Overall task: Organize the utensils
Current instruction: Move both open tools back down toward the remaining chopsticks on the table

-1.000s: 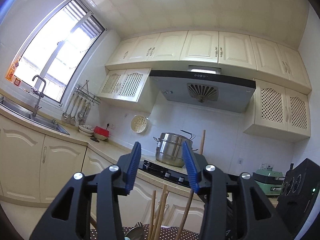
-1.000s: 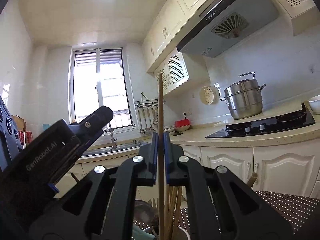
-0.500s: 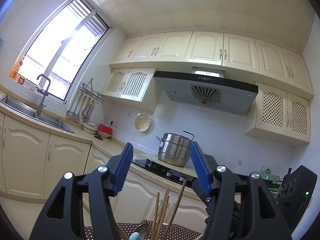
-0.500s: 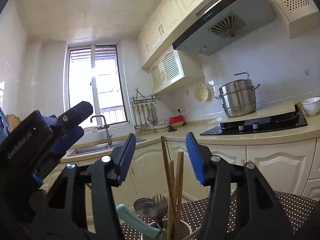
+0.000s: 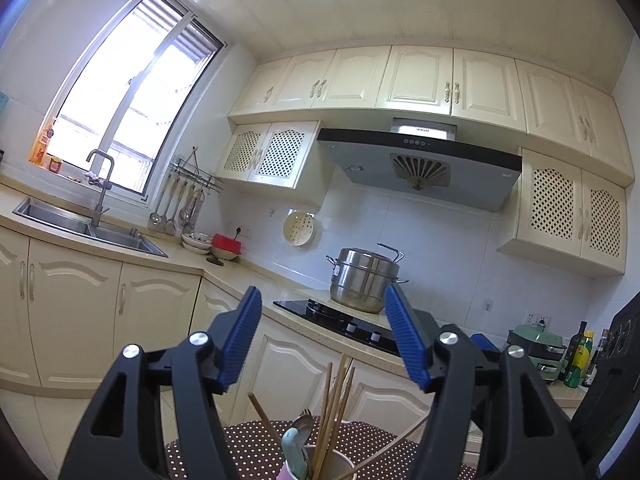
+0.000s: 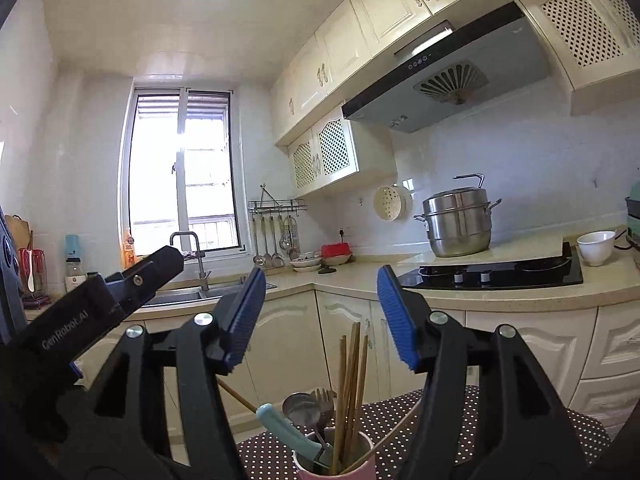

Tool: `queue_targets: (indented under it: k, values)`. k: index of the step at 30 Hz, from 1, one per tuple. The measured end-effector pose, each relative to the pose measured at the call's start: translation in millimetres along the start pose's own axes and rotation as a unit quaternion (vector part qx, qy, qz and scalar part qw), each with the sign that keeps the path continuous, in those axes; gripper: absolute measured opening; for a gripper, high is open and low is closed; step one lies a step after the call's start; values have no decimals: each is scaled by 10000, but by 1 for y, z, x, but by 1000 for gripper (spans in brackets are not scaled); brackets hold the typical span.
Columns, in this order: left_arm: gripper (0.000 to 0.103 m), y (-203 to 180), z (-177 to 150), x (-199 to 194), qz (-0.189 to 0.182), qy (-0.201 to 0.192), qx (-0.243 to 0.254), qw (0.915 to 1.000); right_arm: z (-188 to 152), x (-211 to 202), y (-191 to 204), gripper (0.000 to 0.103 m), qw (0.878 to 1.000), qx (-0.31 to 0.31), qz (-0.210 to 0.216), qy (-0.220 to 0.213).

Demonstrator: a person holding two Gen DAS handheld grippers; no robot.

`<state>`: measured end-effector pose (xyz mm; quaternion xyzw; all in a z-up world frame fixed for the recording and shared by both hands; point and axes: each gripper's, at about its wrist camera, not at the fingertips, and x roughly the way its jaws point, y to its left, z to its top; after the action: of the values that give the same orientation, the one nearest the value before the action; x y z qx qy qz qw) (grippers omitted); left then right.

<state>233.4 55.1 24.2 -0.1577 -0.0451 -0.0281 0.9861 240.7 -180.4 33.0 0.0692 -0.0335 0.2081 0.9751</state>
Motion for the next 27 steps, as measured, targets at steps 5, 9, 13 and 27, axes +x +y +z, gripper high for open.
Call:
queue_targets:
  k: [5,9,13,27]
  values:
    - [64,-3,-9,-12,86,522,98,9986,-7,-23,-4,61,9992,-57,-293,274]
    - [64,-7,-28,-16,242,1004,243,9944,-18,-36,-11,63,9972,3,-472,587]
    - [64,-9,-55,-13,343,1769,313,9831,-33,-43,-17,63,9934,29,-615,963]
    - [64,3,-178,25,707,4835,705,8696,-111,-37,-46,68,9506,258,-1052,2911]
